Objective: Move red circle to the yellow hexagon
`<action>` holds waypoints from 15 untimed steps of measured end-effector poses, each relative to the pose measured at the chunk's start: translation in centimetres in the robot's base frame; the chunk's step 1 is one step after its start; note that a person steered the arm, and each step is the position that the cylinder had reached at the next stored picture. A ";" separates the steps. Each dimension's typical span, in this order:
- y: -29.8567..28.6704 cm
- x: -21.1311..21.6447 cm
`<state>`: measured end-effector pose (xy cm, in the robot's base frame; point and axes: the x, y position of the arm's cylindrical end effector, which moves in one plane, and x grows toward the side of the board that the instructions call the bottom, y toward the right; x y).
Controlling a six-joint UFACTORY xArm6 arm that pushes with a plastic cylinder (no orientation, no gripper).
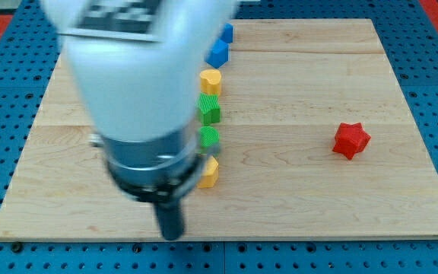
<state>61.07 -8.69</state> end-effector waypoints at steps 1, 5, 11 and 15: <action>-6.2 -0.1; -13.1 -27.0; -12.1 -23.5; -3.2 -23.4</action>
<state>37.68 -11.87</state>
